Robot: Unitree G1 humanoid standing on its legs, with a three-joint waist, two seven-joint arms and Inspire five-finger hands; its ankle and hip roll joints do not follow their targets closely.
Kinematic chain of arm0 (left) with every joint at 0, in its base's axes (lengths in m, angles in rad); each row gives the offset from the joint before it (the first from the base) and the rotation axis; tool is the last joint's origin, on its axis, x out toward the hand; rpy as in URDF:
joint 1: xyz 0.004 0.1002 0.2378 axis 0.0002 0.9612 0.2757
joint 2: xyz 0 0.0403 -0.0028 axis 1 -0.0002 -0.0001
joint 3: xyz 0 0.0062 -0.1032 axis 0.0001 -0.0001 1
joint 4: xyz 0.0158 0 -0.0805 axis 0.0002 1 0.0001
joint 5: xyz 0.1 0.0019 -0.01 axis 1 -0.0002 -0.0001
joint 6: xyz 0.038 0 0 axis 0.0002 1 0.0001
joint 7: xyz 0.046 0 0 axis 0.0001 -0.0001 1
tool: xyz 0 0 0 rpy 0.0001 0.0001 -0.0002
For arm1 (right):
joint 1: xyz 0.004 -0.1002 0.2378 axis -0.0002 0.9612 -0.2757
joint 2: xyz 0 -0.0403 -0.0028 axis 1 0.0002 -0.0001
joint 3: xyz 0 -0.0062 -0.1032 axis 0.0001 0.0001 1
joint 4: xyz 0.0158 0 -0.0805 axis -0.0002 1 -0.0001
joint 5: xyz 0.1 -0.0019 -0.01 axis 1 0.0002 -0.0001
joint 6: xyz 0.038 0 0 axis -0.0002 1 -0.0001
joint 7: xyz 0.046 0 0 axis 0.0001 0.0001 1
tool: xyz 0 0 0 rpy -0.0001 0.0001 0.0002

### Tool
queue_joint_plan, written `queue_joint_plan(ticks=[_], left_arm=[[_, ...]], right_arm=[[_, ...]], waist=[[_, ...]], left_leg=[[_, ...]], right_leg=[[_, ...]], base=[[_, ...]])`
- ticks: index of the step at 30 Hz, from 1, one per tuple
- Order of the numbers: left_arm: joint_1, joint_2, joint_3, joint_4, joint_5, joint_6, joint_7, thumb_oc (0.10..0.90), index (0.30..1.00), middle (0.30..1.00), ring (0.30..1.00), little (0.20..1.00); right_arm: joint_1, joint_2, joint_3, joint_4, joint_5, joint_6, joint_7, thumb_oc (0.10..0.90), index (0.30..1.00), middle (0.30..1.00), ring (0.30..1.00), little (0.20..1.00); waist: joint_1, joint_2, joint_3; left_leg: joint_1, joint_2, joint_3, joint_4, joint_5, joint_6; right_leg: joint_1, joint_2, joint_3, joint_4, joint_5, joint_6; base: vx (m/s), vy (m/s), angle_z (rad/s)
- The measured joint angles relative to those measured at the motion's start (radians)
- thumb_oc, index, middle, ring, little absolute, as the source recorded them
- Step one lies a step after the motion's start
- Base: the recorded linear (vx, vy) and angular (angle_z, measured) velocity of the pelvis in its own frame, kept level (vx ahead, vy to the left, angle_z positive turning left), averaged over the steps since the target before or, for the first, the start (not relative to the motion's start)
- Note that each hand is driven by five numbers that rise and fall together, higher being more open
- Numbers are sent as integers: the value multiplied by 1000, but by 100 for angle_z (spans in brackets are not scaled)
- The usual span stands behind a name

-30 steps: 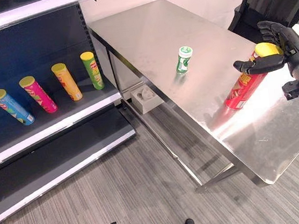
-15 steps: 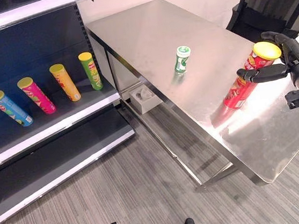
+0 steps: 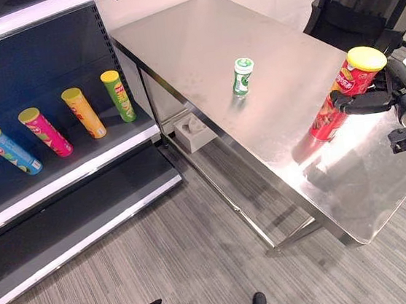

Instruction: Put the goods on the table back onto the shelves and tidy them up.

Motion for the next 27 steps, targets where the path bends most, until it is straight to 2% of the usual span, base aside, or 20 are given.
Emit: queue_joint_plan(ticks=[6,8,14,17,19,23,25,26,27], left_arm=[[0,0,0,-1,-1,1,1,800,900,900,900,900],[3,0,6,-9,1,3,1,800,900,900,900,900],[29,5,43,-21,2,3,2,800,900,900,900,900],[52,9,58,-50,2,5,2,800,900,900,900,900],[64,8,57,-59,1,4,2,800,900,900,900,900],[64,11,57,-77,-9,5,1,800,900,900,900,900],[47,0,56,-89,-34,4,1,800,900,900,900,900],[49,-1,56,-93,-39,3,2,800,900,900,900,900],[16,-16,53,-107,-53,-3,13,800,900,900,900,900]], right_arm=[[7,24,-14,-11,-12,8,-20,400,300,300,300,300],[57,53,-97,-70,-33,8,-48,400,300,300,300,300],[135,58,-178,-256,-54,0,-70,400,300,300,300,300],[154,94,-239,-390,-57,-9,-95,400,300,300,300,300],[152,132,-266,-466,-58,-51,-112,400,300,300,300,300],[126,233,-273,-583,-59,-107,-139,400,300,300,300,300],[110,241,-271,-636,-78,-133,-143,400,300,300,300,300],[102,260,-267,-635,-85,-152,-150,400,300,300,300,300],[100,242,-277,-640,-94,-161,-177,400,300,300,300,300]], waist=[[3,0,0],[11,0,0],[15,1,0],[15,5,-1],[21,10,-2],[57,17,1],[74,34,12],[102,38,20],[97,40,49]], left_leg=[[3,1,-1,0,0,0],[5,1,-2,0,0,0],[15,2,-18,0,1,-1],[10,6,-40,-1,4,-5],[3,12,-54,-1,7,-11],[-15,29,-90,0,24,-35],[-43,39,-128,0,37,-49],[-68,31,-144,12,55,-57],[-145,5,-178,18,146,-152]], right_leg=[[4,0,-1,0,0,0],[6,1,-1,0,0,0],[31,1,-13,-1,-7,0],[38,4,-30,-7,-16,-4],[40,10,-44,-7,-18,-7],[38,33,-64,-6,-27,-20],[35,38,-117,-5,-34,-28],[34,47,-131,1,-36,-25],[33,8,-223,1,-47,-40]], base=[[3,-20,0],[16,-74,1],[6,-88,8],[-7,-142,20],[-44,-139,23],[-111,-117,27],[-201,-38,64],[-291,134,158],[-215,210,188]])
